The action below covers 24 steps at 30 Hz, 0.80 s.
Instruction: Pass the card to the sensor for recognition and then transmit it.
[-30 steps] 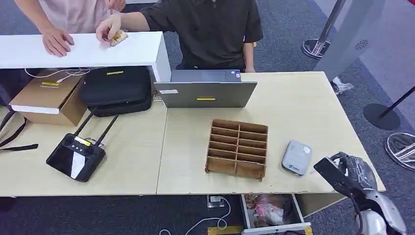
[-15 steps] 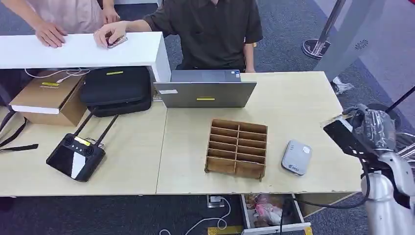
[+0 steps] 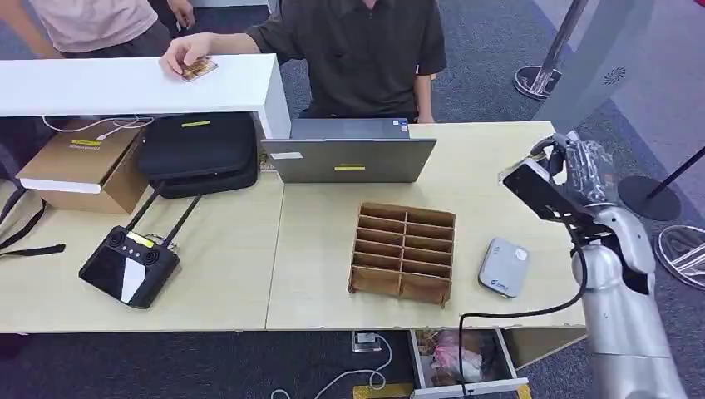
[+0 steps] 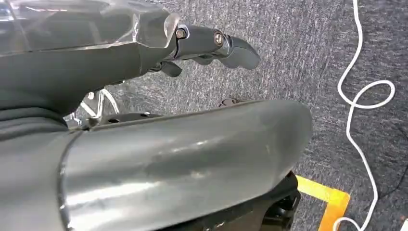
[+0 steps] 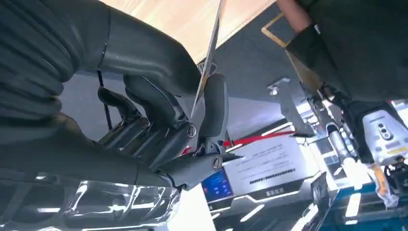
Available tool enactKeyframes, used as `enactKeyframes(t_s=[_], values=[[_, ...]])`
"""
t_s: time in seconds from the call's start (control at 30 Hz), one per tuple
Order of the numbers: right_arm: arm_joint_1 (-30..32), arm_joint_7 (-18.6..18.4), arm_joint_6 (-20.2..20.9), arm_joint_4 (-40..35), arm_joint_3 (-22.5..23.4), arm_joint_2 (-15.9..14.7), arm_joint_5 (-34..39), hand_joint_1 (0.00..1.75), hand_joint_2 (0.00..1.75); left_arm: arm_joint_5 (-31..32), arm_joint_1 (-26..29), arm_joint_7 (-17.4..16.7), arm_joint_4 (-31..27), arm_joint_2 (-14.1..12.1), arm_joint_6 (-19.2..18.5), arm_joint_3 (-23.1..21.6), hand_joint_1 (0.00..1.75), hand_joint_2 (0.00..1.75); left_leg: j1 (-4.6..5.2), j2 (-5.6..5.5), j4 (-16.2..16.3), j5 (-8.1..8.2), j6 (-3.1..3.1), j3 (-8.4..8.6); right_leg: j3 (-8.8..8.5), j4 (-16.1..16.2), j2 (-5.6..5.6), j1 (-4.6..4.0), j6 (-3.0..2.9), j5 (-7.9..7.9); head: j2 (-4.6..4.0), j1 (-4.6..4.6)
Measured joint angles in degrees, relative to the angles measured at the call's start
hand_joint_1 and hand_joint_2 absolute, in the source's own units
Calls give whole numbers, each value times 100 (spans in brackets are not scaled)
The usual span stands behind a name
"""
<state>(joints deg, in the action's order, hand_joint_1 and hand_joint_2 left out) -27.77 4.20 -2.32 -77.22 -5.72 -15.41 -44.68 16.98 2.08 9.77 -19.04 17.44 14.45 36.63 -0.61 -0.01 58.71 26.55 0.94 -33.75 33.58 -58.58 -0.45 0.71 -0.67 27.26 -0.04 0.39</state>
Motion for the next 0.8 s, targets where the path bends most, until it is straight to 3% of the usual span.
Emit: enactKeyframes(t_s=[0.23, 0.47, 0.63, 0.8], values=[[-459, -111, 580, 447, -241, -94, 31, 175, 175, -74, 7, 15, 0, 0, -13, 107, 0, 0, 0, -1, 0, 0, 0, -1, 2, 0, -1, 0, 0, 0, 0, 0], [-840, 57, 761, 885, -466, -470, 362, 175, 175, -103, 22, -44, 0, 7, -17, 208, 0, 0, 1, -8, 1, 0, 0, -2, 1, 1, -7, 1, 0, 0, 0, 0], [-929, -52, 918, 1058, -673, -723, 331, 175, 175, -50, 33, -149, -9, 13, -105, 302, 0, 0, 1, -7, 2, 1, 0, -3, 2, 1, -6, 1, 0, 0, 0, 2], [-1642, 40, 1870, 1726, -1220, -1227, -68, 175, 175, -20, 55, -188, -26, 4, -195, 361, 0, 0, 2, -10, 2, -1, -1, -8, 2, 0, -8, 3, 2, -1, 0, 0]])
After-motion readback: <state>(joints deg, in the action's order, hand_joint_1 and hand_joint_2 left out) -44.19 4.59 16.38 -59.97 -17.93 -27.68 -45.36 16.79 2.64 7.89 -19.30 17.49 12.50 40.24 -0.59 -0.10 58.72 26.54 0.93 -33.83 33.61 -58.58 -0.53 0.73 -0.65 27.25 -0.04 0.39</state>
